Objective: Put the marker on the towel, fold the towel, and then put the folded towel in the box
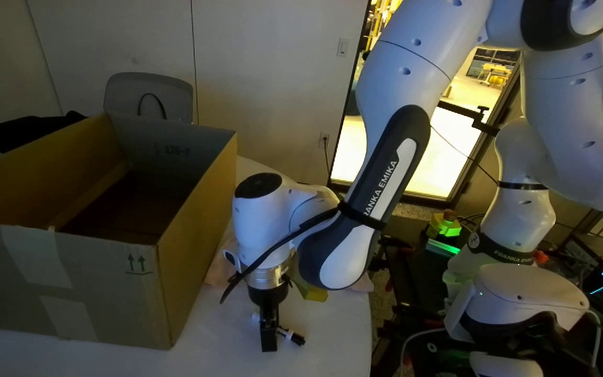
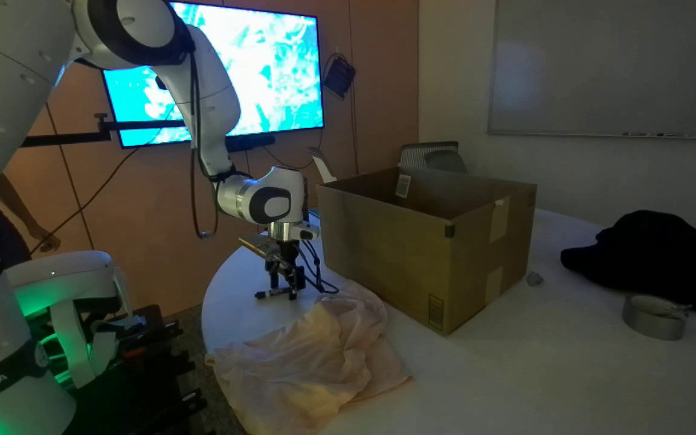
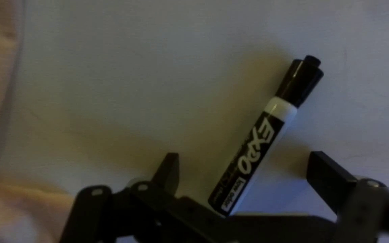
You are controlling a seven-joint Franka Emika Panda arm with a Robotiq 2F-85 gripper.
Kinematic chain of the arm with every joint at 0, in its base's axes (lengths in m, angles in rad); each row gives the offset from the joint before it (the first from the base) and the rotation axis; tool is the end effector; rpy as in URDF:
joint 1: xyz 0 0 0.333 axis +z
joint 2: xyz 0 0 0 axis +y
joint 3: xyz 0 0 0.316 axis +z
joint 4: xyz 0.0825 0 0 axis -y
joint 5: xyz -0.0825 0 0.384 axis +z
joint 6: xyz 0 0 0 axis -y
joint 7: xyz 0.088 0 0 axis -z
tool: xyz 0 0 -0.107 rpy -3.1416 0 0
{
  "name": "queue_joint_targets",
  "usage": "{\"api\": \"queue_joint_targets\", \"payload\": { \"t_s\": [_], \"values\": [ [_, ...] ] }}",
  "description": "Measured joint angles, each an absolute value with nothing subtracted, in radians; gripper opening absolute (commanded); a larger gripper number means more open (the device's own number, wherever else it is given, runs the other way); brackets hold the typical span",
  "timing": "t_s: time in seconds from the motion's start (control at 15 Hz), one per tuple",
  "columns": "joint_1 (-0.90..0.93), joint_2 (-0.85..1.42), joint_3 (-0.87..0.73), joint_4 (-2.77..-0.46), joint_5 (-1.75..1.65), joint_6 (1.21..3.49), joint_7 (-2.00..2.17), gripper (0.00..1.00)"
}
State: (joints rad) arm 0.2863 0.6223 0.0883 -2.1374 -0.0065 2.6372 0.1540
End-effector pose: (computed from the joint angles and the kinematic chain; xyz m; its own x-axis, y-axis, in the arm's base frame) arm 0.5067 0.2026 0.1005 0.9692 0.2117 -0.1260 0.2095 -0.9773 -0.0300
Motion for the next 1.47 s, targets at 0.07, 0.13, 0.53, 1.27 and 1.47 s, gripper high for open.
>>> {"api": "queue_joint_targets", "payload": {
  "t_s": [0.07, 0.13, 0.53, 1.27, 1.47],
  "values": [
    [0.284, 0.620, 0.092, -2.139, -0.003, 2.637, 0.154, 0.60],
    [0.282, 0.616, 0.096, -2.142, 0.000, 2.637, 0.154, 0.51],
    [0.255, 0.597, 0.128, -2.167, 0.023, 2.637, 0.153, 0.05],
    [0.226, 0.518, 0.107, -2.223, 0.016, 2.543, 0.140, 0.05],
    [0.203, 0.474, 0.068, -2.238, 0.009, 2.544, 0.140, 0.05]
  ]
}}
